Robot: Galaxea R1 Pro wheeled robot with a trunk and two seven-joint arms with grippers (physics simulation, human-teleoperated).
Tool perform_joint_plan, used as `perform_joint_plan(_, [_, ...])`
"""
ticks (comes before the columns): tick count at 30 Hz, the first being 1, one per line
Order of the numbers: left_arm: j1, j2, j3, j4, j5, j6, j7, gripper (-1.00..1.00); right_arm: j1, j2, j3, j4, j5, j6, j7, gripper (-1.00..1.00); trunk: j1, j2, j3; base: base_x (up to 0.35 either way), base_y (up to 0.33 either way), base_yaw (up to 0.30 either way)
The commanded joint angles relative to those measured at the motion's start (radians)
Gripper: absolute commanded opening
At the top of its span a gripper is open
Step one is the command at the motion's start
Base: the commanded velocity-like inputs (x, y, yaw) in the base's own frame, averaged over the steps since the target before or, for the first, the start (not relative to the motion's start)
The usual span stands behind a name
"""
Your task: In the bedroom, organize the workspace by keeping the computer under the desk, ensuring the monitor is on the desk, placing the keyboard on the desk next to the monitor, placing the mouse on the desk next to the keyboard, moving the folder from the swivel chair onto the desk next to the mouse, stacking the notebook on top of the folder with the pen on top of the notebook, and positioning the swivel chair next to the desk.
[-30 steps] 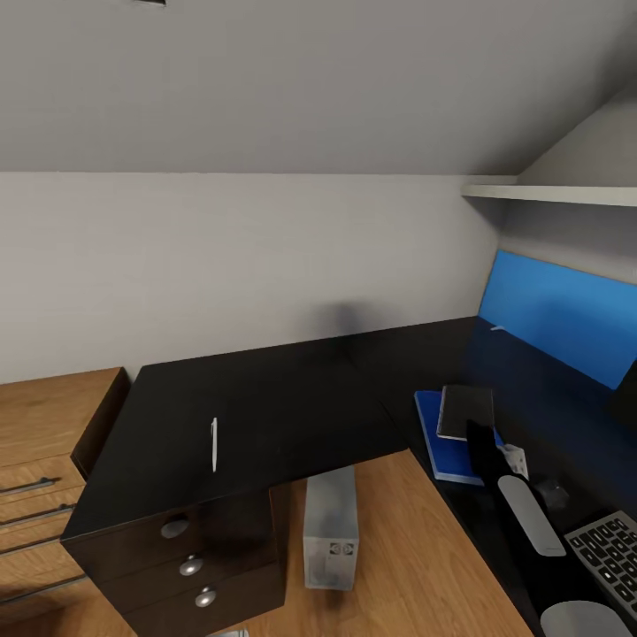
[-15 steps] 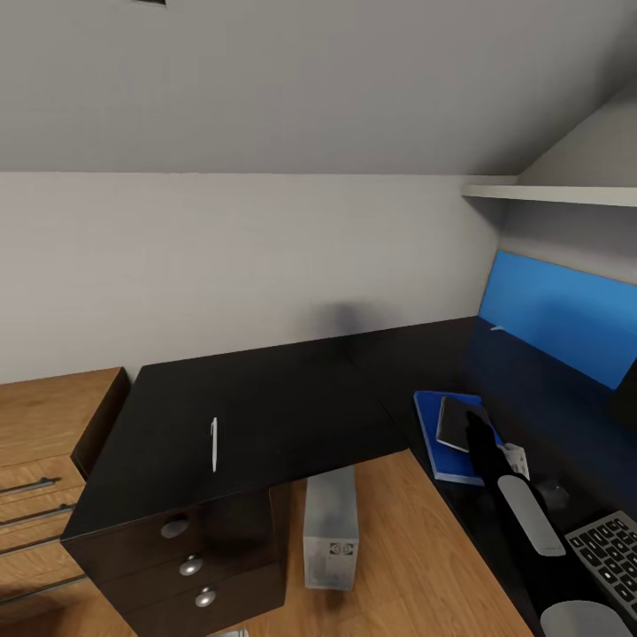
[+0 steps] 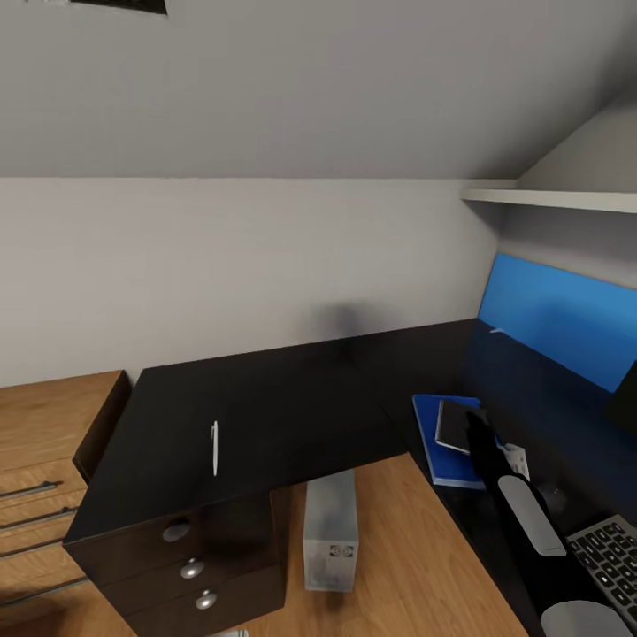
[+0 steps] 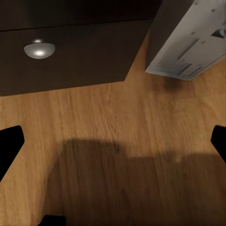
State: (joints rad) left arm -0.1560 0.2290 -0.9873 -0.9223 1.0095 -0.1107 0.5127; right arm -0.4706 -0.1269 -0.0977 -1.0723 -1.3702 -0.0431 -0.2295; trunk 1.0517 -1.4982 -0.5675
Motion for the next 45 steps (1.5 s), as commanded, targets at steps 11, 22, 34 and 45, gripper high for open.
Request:
perform_joint_plan(11, [-0.002, 0.001, -0.007, -0.001, 0.011, -0.009, 0.004, 1.00, 0.000, 0.000, 0.001, -0.001, -0.009, -0.004, -0.005, 1.00, -0.019, 0.035, 0.015, 0.000, 0.000, 0.000])
perform_joint_plan(22, [-0.002, 0.001, -0.007, -0.001, 0.010, -0.010, 0.004, 1.00, 0.000, 0.001, 0.002, -0.001, -0.010, -0.005, -0.005, 1.00, -0.019, 0.035, 0.015, -0.100, -0.038, 0.000])
perform_joint_plan(34, [-0.002, 0.001, -0.008, -0.001, 0.011, -0.011, 0.004, 1.00, 0.000, 0.001, 0.002, -0.001, -0.009, -0.006, -0.005, 1.00, -0.019, 0.035, 0.015, -0.077, -0.041, 0.000])
perform_joint_plan(45, [-0.002, 0.001, -0.008, -0.001, 0.012, -0.009, 0.004, 1.00, 0.000, 0.004, 0.003, -0.003, -0.013, -0.006, -0.005, 1.00, -0.019, 0.035, 0.015, -0.037, -0.019, 0.000])
